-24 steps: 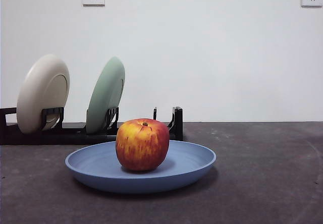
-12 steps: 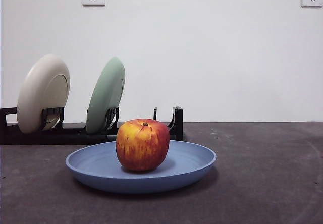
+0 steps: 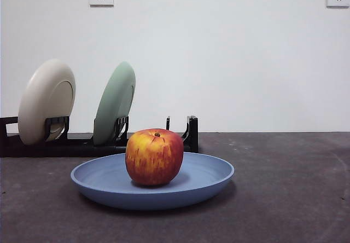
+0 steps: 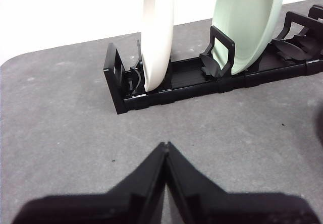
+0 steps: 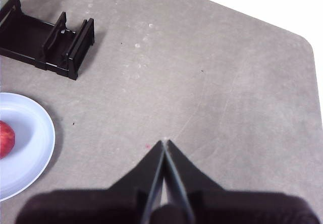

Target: Take the blue plate from the plate rack,put the plate on the table,take the apple from the table,put the apple in the plate

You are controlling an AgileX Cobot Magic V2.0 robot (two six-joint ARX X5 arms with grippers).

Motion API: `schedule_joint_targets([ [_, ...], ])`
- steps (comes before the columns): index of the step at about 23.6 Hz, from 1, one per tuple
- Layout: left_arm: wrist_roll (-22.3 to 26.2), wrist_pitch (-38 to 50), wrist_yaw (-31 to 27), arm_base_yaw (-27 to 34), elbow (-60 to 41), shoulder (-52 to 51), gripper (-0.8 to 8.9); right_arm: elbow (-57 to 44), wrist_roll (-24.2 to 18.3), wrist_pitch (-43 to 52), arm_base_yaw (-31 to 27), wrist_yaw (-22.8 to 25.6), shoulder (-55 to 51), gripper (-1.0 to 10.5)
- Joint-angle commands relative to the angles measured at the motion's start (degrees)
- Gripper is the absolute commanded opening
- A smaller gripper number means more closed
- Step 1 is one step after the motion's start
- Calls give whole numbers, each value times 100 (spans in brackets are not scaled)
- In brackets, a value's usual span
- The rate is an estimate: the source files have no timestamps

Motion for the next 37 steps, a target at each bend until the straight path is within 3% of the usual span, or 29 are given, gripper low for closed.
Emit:
schedule_joint_targets([
  [1,57,39,17,17,-50,-4,-3,-24,-129,-109,-13,7,4,1],
  [5,59,39,17,17,-48,-2,-3,-79,-511,105,-575,-315,-44,1],
  [7,57,37,17,17,-48,-2,-3,-479,-929,1038,-1029,-748,-223,1],
  [10,57,37,17,17,-48,0,-3,-1956,-1762,3195,-1757,-1875,-857,1],
  [12,57,37,17,17,-48,0,-3,-2959,-2009,4221,-2133,-2378,-1307,1],
  [14,57,37,17,17,-48,0,-3,-3901,-2127,4876,-2450,-2555,-1790,1],
  [16,57,37,17,17,-48,0,-3,-4887,-2138,5460,-2793,-2625,-2435,1],
  [22,57,37,17,17,-48,0,-3,-6614,-2138,6356,-3359,-2964,-3842,1],
  [37,57,35,17,17,-48,0,-3,-9152,-1860,7582,-4266,-3578,-5751,1],
])
